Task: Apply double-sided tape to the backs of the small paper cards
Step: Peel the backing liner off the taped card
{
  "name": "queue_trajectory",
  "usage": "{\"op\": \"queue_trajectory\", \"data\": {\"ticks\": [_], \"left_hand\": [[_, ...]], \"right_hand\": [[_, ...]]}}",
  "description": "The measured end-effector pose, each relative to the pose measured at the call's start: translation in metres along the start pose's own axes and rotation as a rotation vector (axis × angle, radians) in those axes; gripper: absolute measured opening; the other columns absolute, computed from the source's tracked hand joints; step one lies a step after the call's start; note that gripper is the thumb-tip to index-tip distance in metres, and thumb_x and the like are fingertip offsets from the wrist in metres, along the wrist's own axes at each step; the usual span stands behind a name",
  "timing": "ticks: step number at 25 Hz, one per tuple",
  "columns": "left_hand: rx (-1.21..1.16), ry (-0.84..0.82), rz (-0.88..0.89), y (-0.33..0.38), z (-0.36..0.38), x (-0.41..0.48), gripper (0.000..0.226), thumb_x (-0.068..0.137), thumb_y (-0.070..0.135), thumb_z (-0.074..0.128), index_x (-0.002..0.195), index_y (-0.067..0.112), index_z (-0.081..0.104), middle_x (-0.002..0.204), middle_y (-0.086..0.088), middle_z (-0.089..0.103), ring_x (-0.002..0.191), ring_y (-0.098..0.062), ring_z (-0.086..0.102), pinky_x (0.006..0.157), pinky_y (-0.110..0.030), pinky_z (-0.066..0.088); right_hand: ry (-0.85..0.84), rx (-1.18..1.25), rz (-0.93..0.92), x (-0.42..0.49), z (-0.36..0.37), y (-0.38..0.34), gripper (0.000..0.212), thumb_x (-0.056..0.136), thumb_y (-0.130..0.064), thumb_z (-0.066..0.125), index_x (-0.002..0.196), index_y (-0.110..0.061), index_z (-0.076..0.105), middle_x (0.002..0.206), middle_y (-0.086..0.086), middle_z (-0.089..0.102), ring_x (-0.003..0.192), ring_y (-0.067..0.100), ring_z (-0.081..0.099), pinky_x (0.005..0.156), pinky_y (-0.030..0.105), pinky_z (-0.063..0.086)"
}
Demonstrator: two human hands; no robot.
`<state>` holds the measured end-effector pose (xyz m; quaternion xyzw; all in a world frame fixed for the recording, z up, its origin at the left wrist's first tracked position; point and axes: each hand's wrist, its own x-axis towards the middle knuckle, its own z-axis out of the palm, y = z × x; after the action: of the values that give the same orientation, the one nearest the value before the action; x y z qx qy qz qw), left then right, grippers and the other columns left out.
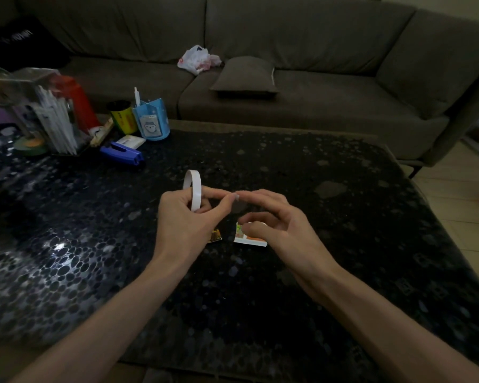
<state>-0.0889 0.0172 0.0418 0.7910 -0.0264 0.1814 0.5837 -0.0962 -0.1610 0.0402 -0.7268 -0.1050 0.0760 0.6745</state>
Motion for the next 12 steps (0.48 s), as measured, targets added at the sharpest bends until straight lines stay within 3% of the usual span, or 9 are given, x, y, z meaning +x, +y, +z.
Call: {"op": "queue_trajectory", "data": {"ticks": [4,8,10,12], "left_hand": [[-0.004,0.004,-0.037,-0.001,0.0,-0.001,0.003,0.088,0.027,0.082,0.085,0.028,0.081,0.043,0.013,0.046,0.042,-0.003,0.043,0.048,-0.008,0.038],[-0.079,-0.053,-0.148,-0.005,-0.003,-0.001,0.004,0.087,0.034,0.081,0.087,0.037,0.082,0.049,0.007,0.055,0.049,-0.004,0.048,0.052,-0.011,0.044],[-0.111,-0.085,-0.209,-0.005,-0.003,-0.002,0.004,0.087,0.036,0.08,0.088,0.038,0.083,0.062,-0.002,0.068,0.056,-0.003,0.057,0.055,-0.011,0.048],[-0.174,-0.107,-0.287,-0.002,0.0,-0.003,0.009,0.091,0.032,0.076,0.089,0.03,0.084,0.065,0.006,0.073,0.058,0.005,0.062,0.052,-0.007,0.046]], "right_hand": [[-0.022,-0.042,0.028,0.0,0.004,-0.001,0.059,0.087,-0.009,0.079,0.133,-0.045,0.066,0.149,-0.017,0.034,0.111,0.003,0.068,0.102,0.035,0.057],[-0.071,-0.109,0.103,0.004,0.004,0.004,0.086,0.09,-0.016,0.08,0.16,-0.038,0.034,0.15,-0.024,0.026,0.114,-0.001,0.064,0.08,0.015,0.058],[0.033,-0.2,0.038,0.005,0.0,0.004,0.069,0.094,-0.021,0.077,0.154,-0.037,0.046,0.145,-0.014,0.04,0.11,0.0,0.066,0.079,0.014,0.058],[0.208,-0.374,-0.132,0.004,-0.007,0.004,0.032,0.095,-0.027,0.074,0.126,-0.033,0.07,0.122,-0.011,0.061,0.1,0.001,0.068,0.084,0.017,0.057]]}}
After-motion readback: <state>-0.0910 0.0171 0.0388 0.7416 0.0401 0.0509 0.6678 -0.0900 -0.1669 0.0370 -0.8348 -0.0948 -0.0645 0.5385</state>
